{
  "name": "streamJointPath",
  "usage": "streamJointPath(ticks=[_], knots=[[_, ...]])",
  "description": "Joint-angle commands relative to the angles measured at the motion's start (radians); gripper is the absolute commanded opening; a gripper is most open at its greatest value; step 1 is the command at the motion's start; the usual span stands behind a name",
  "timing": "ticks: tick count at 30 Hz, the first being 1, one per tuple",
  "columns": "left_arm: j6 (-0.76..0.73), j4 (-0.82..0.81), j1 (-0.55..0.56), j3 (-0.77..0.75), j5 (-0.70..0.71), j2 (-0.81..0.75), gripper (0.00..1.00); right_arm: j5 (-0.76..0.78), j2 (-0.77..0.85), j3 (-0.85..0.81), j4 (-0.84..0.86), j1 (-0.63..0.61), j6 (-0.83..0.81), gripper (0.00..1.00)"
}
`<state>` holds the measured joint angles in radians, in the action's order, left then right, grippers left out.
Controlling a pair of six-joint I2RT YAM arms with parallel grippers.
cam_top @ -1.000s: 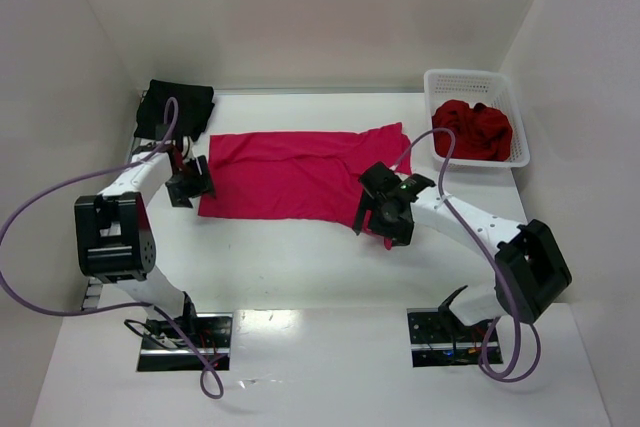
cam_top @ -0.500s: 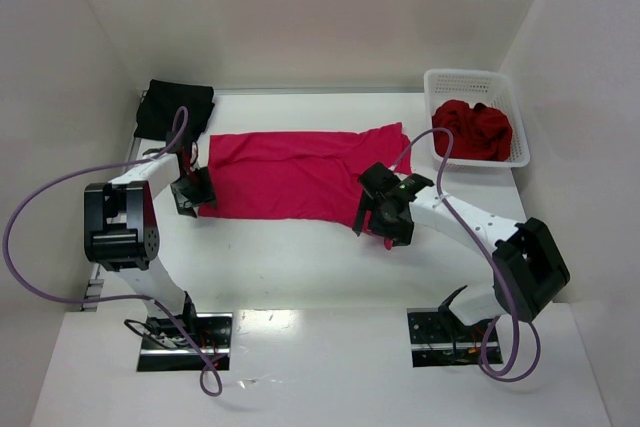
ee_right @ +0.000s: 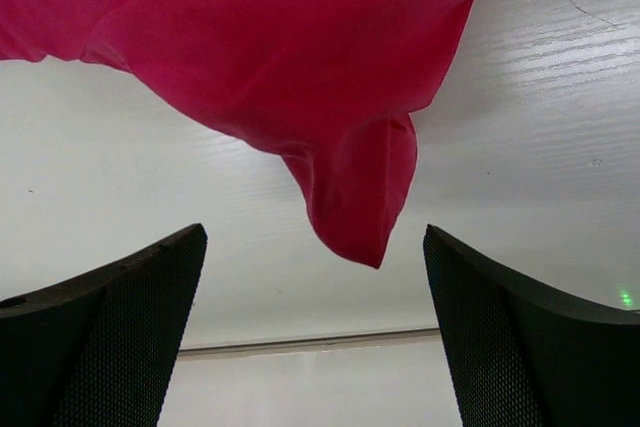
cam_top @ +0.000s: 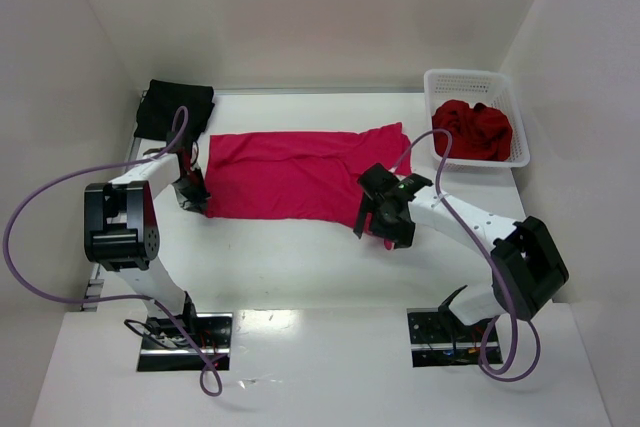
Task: Fold and stack the t-shirts
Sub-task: Grap the side of the flattened tshirt closest away from the robot with both arms
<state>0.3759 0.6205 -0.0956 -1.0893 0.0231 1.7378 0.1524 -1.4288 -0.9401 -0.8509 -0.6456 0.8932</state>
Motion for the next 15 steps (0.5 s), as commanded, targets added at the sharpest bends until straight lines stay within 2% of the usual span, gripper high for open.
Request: streamJointPath(ticks=[1,3,6,7,11,15], knots=[[0.017,-0.002,0.013,0.002,0.009,0.006,0.11,0.006,0.008,0.012,-0.030,-0.009,0.041,0.94],[0.017,-0.002,0.013,0.002,0.009,0.016,0.04,0.006,-0.002,0.035,-0.039,-0.009,0.070,0.94],[0.017,-0.002,0.013,0.002,0.009,0.006,0.03,0.065,0.036,0.044,-0.039,-0.009,0.125,0.94],[0.017,-0.002,0.013,0.002,0.009,0.006,0.03,0.099,0.059,0.044,-0.039,-0.009,0.141,0.91],[0.017,-0.002,0.013,0.002,0.000,0.006,0.01,0.160,0.278,0.134,0.071,-0.009,0.164,0.89],[0.008,-0.002,0.013,0.002,0.000,0.006,0.01,0.214,0.367,0.172,0.095,-0.009,0.240,0.86]])
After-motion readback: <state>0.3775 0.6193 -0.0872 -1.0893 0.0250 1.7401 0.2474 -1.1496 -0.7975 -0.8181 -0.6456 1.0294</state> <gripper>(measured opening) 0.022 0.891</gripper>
